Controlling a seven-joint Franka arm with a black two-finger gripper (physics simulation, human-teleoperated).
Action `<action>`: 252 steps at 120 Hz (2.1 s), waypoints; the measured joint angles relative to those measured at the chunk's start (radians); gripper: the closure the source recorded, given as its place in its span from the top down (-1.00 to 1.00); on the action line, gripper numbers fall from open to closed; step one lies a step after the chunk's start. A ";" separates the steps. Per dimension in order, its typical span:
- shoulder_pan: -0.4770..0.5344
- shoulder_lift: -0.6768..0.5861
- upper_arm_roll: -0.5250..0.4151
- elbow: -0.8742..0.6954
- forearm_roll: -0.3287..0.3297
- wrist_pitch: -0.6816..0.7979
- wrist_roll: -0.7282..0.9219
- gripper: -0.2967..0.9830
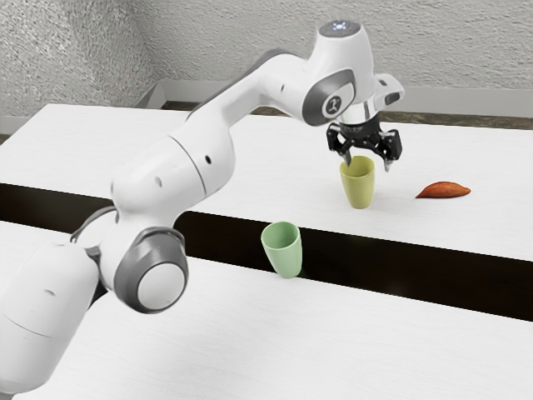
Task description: Place the right cup onto the left cup
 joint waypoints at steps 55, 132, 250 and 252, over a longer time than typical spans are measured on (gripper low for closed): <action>-0.001 0.039 0.003 0.005 0.005 0.002 -0.038 0.02; -0.001 0.048 0.008 0.002 0.007 -0.008 -0.063 -0.66; 0.022 -0.751 0.073 -0.992 -0.136 0.082 -0.195 -0.69; 0.022 -0.755 0.075 -1.001 -0.138 0.085 -0.198 -0.69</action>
